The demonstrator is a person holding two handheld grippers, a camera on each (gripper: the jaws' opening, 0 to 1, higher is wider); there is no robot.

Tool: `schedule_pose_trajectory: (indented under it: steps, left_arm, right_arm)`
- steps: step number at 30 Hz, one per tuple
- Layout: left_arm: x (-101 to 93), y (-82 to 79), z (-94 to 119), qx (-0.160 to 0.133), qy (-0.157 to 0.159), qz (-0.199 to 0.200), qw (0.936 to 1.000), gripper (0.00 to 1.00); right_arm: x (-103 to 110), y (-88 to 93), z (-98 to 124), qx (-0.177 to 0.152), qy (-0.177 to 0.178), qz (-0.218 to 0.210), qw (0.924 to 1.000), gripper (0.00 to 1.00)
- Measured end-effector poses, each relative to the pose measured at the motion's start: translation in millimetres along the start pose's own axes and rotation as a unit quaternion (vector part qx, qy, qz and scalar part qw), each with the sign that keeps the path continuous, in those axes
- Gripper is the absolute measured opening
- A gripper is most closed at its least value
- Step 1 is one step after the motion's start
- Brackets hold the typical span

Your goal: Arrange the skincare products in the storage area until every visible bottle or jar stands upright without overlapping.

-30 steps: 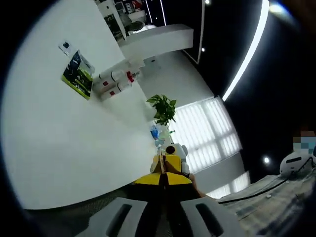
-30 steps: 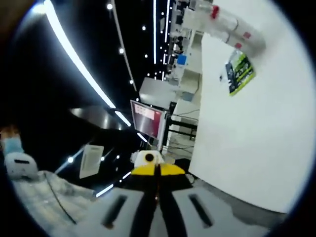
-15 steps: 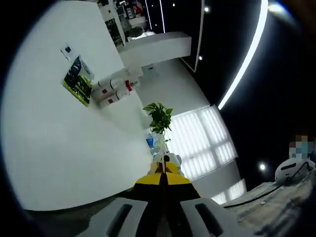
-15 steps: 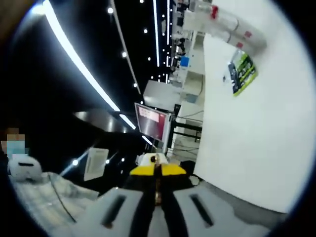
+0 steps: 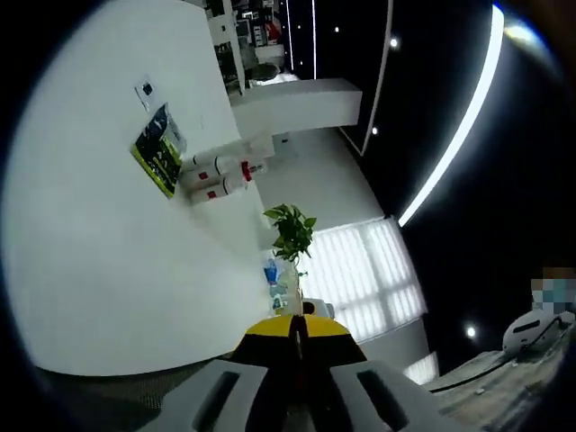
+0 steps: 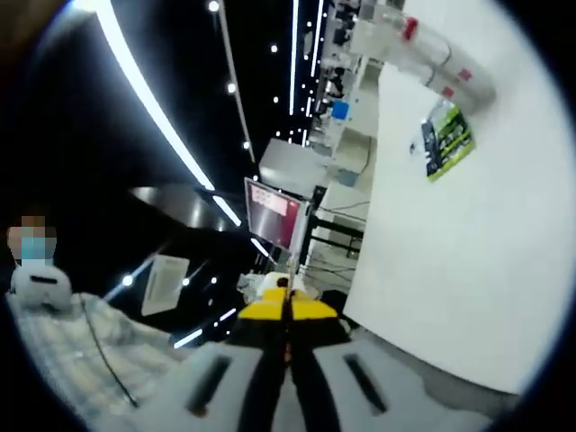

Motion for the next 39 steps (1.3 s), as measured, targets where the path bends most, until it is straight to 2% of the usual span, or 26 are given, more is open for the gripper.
schedule_pose_trajectory:
  steps: [8, 12, 14, 18, 20, 21, 22, 23, 24, 25, 26, 27, 30, 33, 34, 35, 36, 37, 38, 39]
  left_arm:
    - [1.8, 1.5, 0, 0.011, -0.002, -0.004, 0.9999, 0.02]
    - [0.8, 0.1, 2, 0.007, -0.002, -0.031, 0.9995, 0.01]
    - [0.2, -0.3, 3, 0.004, 0.006, -0.030, 0.9995, 0.00]
    - [-0.2, -1.5, 2, 0.004, 0.000, -0.032, 0.9995, 0.00]
    - [-0.2, -1.8, 2, 0.002, 0.001, -0.033, 0.9995, 0.00]
    - [-1.0, -3.3, 2, -0.003, 0.004, -0.026, 0.9996, 0.00]
    - [-1.3, -4.9, 4, -0.006, 0.007, -0.028, 0.9996, 0.00]
    - [-1.5, -5.9, 4, -0.009, 0.007, -0.027, 0.9996, 0.00]
    - [-2.6, -10.8, 6, -0.016, 0.008, -0.029, 0.9994, 0.00]
    - [-3.1, -16.2, 7, -0.012, 0.008, -0.045, 0.9989, 0.00]
    - [-2.9, -18.4, 7, -0.008, 0.007, -0.054, 0.9985, 0.00]
    - [-3.1, -23.1, 7, -0.002, 0.008, -0.055, 0.9985, 0.00]
    - [-1.4, -46.5, 10, -0.009, 0.009, -0.059, 0.9981, 0.00]
    - [1.6, -64.1, 13, -0.011, 0.002, -0.069, 0.9976, 0.00]
    - [4.7, -69.6, 14, -0.009, -0.007, -0.073, 0.9973, 0.00]
    - [7.2, -73.1, 15, -0.009, -0.011, -0.072, 0.9973, 0.00]
    - [11.3, -78.3, 17, -0.011, -0.016, -0.071, 0.9973, 0.00]
    - [14.7, -81.8, 18, -0.013, -0.020, -0.067, 0.9974, 0.00]
    - [15.8, -82.9, 18, -0.013, -0.021, -0.065, 0.9976, 0.00]
    - [21.8, -89.7, 19, -0.009, -0.030, -0.055, 0.9980, 0.00]
  right_arm:
    - [1, 3.0, 3, -0.004, 0.014, -0.003, 0.9999, 0.00]
    - [1, 2.8, 0, -0.005, 0.012, -0.008, 0.9999, 0.00]
    - [3, 3.1, -2, -0.006, 0.013, -0.001, 0.9999, 0.00]
    - [7, -1.0, -2, 0.007, 0.027, 0.054, 0.9981, 0.01]
    - [10, -3.3, 0, 0.012, 0.042, 0.078, 0.9960, 0.02]
    - [12, -5.7, 2, 0.018, 0.064, 0.102, 0.9925, 0.05]
    - [15, -8.2, 5, 0.022, 0.090, 0.128, 0.9875, 0.08]
    - [17, -8.9, 6, 0.025, 0.100, 0.138, 0.9851, 0.11]
    - [22, -11.9, 11, 0.043, 0.137, 0.181, 0.9730, 0.11]
    - [26, -13.4, 15, 0.058, 0.156, 0.202, 0.9652, 0.10]
    - [27, -14.3, 16, 0.058, 0.163, 0.206, 0.9630, 0.10]
    - [30, -18.1, 21, 0.058, 0.189, 0.239, 0.9506, 0.10]
    - [30, -22.9, 26, 0.058, 0.224, 0.266, 0.9358, 0.17]
    - [32, -29.4, 29, 0.049, 0.264, 0.302, 0.9149, 0.24]
    - [33, -31.5, 30, 0.046, 0.278, 0.322, 0.9038, 0.27]
    - [34, -33.1, 30, 0.040, 0.289, 0.335, 0.8960, 0.30]
    - [34, -35.1, 31, 0.034, 0.305, 0.352, 0.8842, 0.34]
    - [34, -36.1, 33, 0.037, 0.316, 0.360, 0.8768, 0.36]
    - [33, -36.5, 33, 0.039, 0.320, 0.364, 0.8736, 0.38]
    - [32, -38.4, 35, 0.047, 0.334, 0.381, 0.8608, 0.41]
Point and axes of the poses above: the point that each gripper's makers call its tool centre point, and the gripper's own axes: z roughly backward along the fingers, x roughly to its left, y roughly out of its underside, the point moved 9 cm from there along z, roughly backward along the fingers, and after that the axes turned 8 degrees about -y, right-handed, at the moved point
